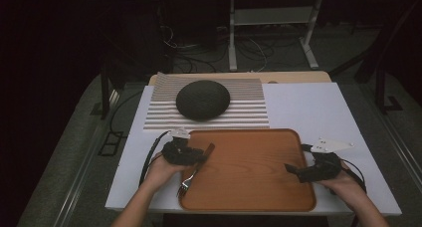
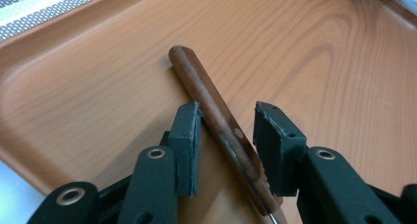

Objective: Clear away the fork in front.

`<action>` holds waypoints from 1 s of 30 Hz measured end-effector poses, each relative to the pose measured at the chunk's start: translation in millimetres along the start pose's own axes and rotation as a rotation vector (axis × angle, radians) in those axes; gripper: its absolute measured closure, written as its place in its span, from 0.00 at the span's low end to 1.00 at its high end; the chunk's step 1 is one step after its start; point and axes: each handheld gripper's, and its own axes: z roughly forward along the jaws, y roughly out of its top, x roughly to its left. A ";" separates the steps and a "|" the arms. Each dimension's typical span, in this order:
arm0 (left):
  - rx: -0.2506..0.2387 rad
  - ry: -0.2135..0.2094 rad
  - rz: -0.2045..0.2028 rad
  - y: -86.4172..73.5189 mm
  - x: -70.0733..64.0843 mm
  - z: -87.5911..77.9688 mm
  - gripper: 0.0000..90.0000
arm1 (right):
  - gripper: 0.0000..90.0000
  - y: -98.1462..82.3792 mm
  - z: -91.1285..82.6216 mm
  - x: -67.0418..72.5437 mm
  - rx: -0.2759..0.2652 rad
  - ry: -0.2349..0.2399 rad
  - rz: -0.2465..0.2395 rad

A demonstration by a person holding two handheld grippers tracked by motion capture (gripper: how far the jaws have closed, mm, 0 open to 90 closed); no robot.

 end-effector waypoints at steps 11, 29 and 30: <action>-0.042 -0.013 0.049 5.1 -14.1 -5.0 0.91 | 0.06 0.4 0.2 -0.7 0.000 -0.001 0.001; 0.074 0.057 0.138 4.7 -20.9 6.7 1.00 | 0.06 0.9 0.8 -1.5 -0.004 -0.001 0.003; 0.072 0.061 0.133 4.2 -19.6 5.5 1.00 | 0.06 0.9 1.0 -1.5 -0.003 -0.001 0.003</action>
